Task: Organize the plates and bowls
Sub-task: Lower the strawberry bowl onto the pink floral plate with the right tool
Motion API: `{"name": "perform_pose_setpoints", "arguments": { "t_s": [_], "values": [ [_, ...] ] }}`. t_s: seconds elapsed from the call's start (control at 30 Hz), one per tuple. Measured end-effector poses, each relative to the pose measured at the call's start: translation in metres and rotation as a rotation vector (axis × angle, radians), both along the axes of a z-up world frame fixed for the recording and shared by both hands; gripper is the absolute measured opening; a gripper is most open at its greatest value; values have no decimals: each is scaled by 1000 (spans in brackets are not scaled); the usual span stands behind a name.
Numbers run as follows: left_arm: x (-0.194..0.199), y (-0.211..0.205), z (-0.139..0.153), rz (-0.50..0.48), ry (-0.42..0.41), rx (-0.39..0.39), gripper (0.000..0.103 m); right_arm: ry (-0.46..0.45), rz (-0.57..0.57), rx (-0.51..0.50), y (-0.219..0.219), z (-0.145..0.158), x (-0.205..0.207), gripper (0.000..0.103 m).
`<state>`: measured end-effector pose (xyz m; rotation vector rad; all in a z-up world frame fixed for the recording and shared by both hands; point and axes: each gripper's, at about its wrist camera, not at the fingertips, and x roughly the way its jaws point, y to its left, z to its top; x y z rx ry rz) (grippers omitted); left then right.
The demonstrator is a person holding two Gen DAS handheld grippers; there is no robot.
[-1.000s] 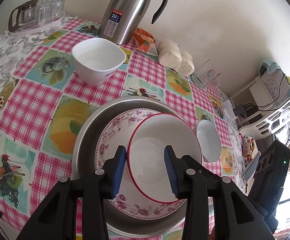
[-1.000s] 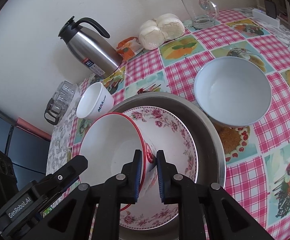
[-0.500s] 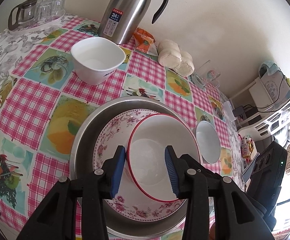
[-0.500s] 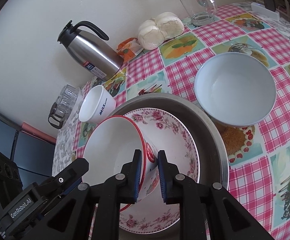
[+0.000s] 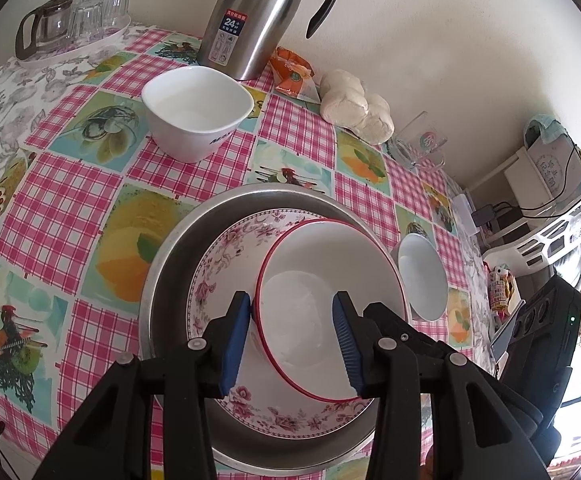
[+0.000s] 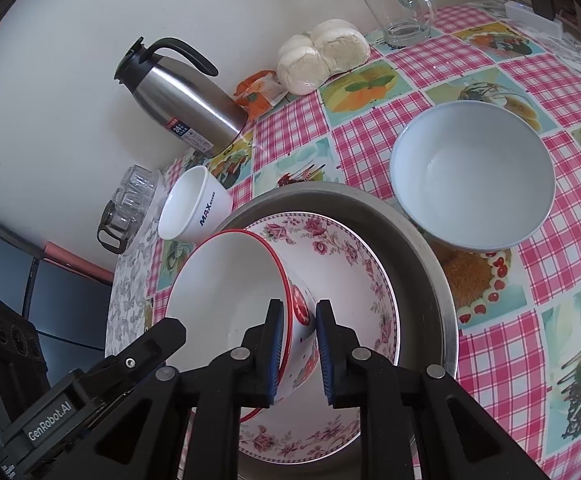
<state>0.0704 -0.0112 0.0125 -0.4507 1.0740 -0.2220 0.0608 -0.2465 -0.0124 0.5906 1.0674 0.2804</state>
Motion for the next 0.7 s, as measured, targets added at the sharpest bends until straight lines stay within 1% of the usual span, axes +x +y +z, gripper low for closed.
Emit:
{"name": "perform_pose_setpoints", "arguments": {
  "t_s": [0.13,0.2,0.27,0.33,0.4,0.5,0.63,0.67,0.7],
  "values": [
    [1,1,-2,2,13,-7,44,1,2,1,0,0,0,20],
    [1,1,-3,6,18,-5,44,-2,6,-15,1,1,0,19],
    [1,3,-4,19,27,1,47,-7,8,-45,3,3,-1,19],
    [1,5,-4,43,35,16,57,-17,13,-80,4,7,-1,19],
    [1,8,-5,61,39,28,58,-35,16,-119,5,11,-2,20],
    [1,12,-5,75,41,29,58,-54,20,-161,6,16,-2,25],
    [-1,14,-2,96,35,69,62,-81,37,-208,10,22,-3,27],
    [0,14,-1,100,33,74,62,-87,41,-218,12,23,-4,31],
    [0,15,-1,107,33,81,62,-93,44,-229,13,24,-4,40]
  ]
}}
